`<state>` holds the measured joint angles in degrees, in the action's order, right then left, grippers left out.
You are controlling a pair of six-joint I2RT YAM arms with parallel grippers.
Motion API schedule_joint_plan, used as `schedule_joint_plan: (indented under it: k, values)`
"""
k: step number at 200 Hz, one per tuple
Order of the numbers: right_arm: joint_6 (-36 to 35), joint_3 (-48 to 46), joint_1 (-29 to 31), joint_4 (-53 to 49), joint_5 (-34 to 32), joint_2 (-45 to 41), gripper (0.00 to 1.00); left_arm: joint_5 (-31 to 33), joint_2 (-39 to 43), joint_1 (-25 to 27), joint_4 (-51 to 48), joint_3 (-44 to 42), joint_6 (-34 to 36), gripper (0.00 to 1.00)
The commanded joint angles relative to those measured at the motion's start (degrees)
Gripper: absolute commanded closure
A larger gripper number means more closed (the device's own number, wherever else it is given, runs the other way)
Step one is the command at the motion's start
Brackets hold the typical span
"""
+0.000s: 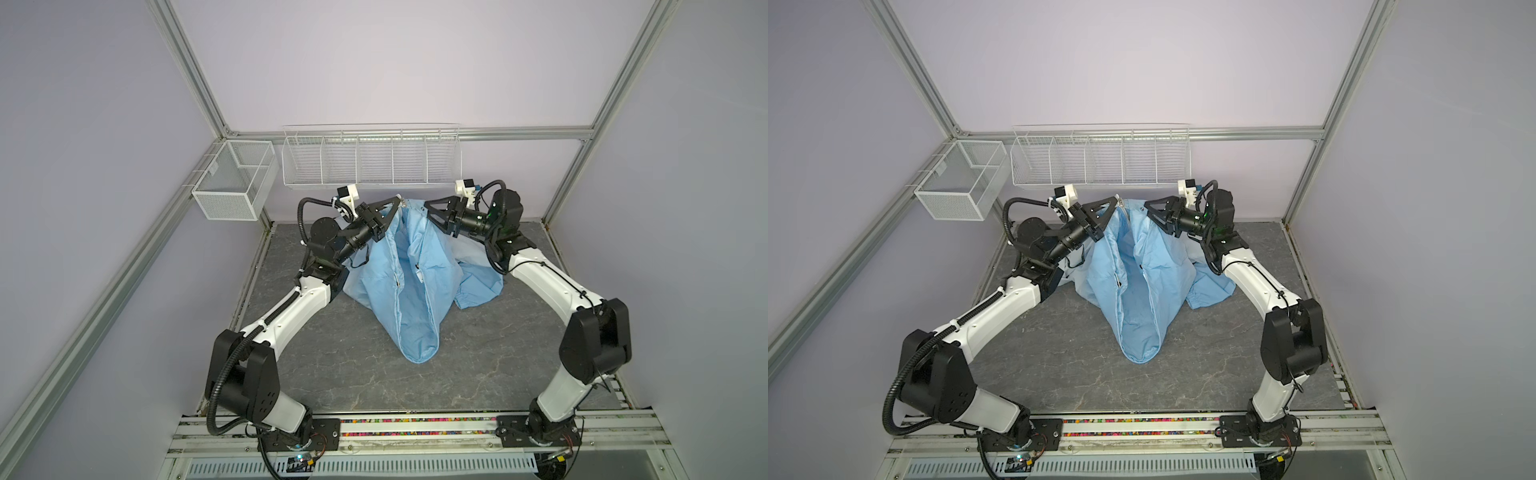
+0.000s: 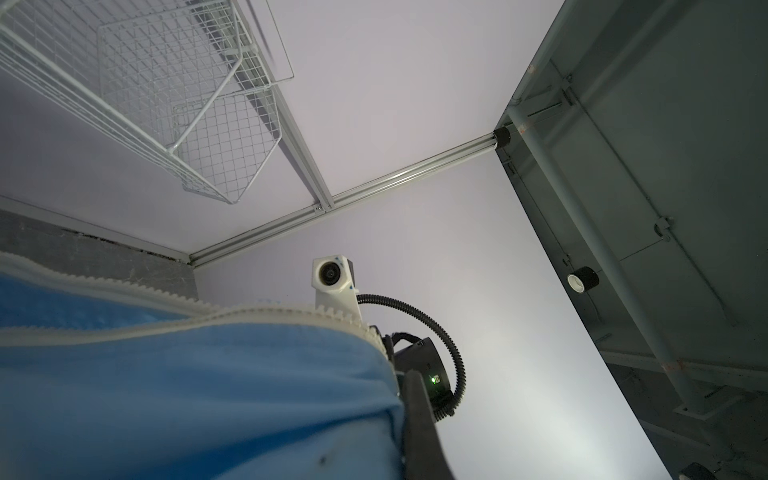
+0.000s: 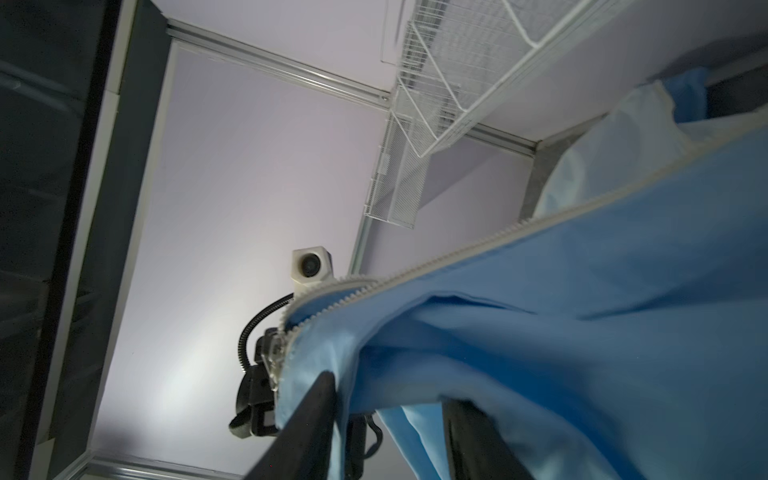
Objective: Zip up the jacket
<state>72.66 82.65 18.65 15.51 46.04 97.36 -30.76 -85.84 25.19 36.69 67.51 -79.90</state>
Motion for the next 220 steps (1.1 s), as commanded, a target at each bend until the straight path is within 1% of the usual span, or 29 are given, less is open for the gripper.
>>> schedule_joint_plan:
  k: [1, 18, 31, 49, 74, 91, 114, 120, 139, 157, 188, 201, 220]
  values:
    - [-13.12, -0.76, -1.39, -20.29, 1.02, -5.54, 0.54, -4.65, 2.6, -0.71, -7.24, 2.45, -2.59, 1.0]
    - [-27.65, 4.48, -1.44, -37.51, -3.78, -8.3, 0.52, -6.02, 3.57, -0.86, -11.78, 4.19, -2.02, 1.0]
    - [-36.28, 9.75, -1.09, -46.77, -6.92, -8.76, 0.52, -6.94, 4.09, -0.84, -15.86, 5.69, -1.54, 1.0]
    - [-42.87, 16.72, -0.77, -53.53, -7.6, -7.98, 0.52, -7.71, 5.04, -0.9, -18.52, 6.69, -1.73, 1.0]
    - [-50.41, 27.2, 1.43, -60.59, -8.22, -4.93, 0.55, -8.56, 6.19, -0.87, -22.07, 7.71, -2.18, 1.0]
    - [-54.16, 32.87, 3.95, -62.95, -8.08, -2.71, 0.54, -8.92, 7.25, -0.84, -23.88, 7.96, -2.66, 1.0]
    - [-59.64, 43.07, 8.26, -69.84, -9.52, 2.08, 0.49, -9.62, 8.45, -0.87, -27.67, 8.69, -2.97, 1.0]
    - [-60.59, 45.79, 9.23, -72.7, -9.83, 3.35, 0.49, -9.84, 8.72, -0.91, -28.81, 8.91, -2.93, 1.0]
    - [-62.76, 51.46, 11.86, -76.35, -11.74, 6.4, 0.46, -10.52, 9.44, -0.87, -30.94, 9.38, -3.2, 1.0]
    - [-64.08, 53.49, 13.56, -77.54, -13.39, 7.69, 0.44, -11.1, 9.83, -0.87, -32.11, 9.66, -3.88, 1.0]
    - [-65.61, 53.89, 15.36, -77.54, -15.85, 8.02, 0.42, -12.51, 10.18, -0.89, -34.84, 10.82, -4.42, 1.0]
    - [-65.97, 53.84, 16.07, -77.3, -16.34, 7.93, 0.42, -12.91, 10.25, -0.85, -35.62, 11.08, -4.45, 1.0]
    - [-66.61, 53.91, 16.94, -77.44, -18.86, 8.02, 0.43, -13.36, 10.28, -0.88, -36.1, 11.27, -4.63, 1.0]
